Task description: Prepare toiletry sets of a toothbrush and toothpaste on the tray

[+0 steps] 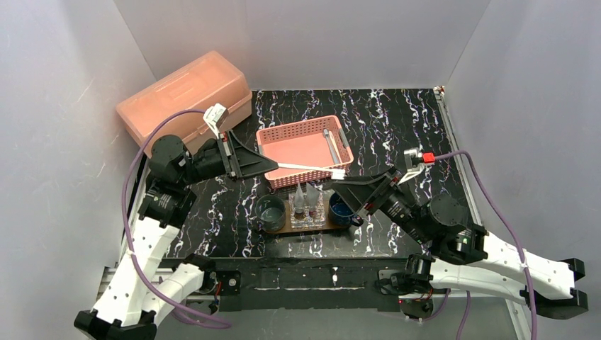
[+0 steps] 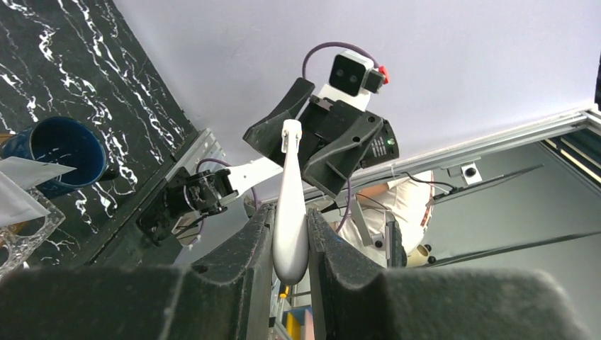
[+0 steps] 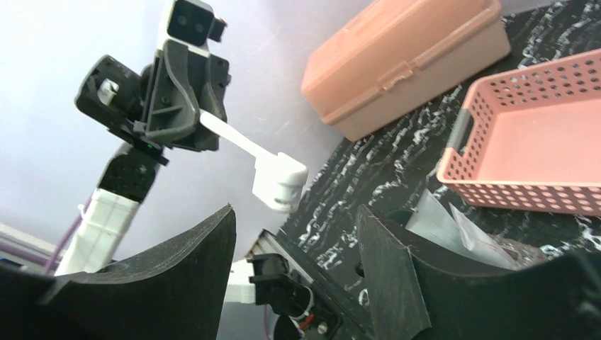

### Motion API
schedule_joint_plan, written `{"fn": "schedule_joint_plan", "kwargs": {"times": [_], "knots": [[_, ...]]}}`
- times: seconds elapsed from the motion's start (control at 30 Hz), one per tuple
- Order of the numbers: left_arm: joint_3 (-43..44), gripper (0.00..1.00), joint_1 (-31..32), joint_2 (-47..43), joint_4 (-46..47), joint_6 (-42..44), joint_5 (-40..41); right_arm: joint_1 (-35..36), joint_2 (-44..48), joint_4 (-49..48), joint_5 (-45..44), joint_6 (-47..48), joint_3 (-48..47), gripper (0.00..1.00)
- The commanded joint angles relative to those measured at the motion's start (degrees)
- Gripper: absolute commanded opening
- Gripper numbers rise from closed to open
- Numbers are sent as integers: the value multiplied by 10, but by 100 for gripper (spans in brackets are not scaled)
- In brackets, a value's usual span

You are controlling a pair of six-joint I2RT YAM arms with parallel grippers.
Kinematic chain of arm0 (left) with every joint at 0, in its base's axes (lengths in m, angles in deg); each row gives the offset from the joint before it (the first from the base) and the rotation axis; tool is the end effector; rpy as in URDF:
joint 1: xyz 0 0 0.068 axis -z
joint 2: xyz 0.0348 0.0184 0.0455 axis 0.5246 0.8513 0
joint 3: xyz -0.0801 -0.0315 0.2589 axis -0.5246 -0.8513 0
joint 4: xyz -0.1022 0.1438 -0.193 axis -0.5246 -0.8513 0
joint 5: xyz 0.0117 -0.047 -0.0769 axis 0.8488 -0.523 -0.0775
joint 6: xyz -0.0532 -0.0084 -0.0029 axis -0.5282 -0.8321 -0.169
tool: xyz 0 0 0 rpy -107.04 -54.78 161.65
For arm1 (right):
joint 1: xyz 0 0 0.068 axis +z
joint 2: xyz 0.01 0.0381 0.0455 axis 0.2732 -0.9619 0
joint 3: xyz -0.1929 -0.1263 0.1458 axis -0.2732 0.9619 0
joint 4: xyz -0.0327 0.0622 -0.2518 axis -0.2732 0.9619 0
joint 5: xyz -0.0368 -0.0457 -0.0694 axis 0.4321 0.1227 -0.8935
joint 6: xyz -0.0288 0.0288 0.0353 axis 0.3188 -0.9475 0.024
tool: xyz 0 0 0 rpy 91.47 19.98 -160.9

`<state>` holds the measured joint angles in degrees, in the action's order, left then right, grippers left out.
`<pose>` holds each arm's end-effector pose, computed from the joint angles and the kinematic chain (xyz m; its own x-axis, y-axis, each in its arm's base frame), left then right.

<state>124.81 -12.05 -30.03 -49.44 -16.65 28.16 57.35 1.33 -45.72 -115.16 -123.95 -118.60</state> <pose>0.1497 -0.0831 0.4356 -0.8016 -0.3200 -0.5049 0.5148 0.0598 -0.8552 0.0522 0.1148 0.3898 -0.4155 0.6089 -0.6757 -0.5790 0.3959 0.7128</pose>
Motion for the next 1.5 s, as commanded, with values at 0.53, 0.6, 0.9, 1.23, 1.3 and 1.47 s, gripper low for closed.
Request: {"fn": "schedule_joint_plan", "kwargs": {"times": [0.53,0.6,0.9,1.23,1.3,1.47], "knots": [[2,0,-2,-59,24,-18,-45,1,-39,-178,95,-53,-1,63],[1,0,-2,-60,24,-18,-46,1,-42,-181,99,-57,-1,61],[0,0,-2,-62,23,-15,-48,1,-49,-194,112,-65,3,47],[-5,0,-2,-60,23,-10,-45,1,-38,-197,111,-76,18,31],[-6,0,-2,-58,24,-11,-43,1,-37,-196,109,-77,20,26],[-13,9,-2,-52,23,-9,-41,2,-33,-191,105,-76,20,8]]}}
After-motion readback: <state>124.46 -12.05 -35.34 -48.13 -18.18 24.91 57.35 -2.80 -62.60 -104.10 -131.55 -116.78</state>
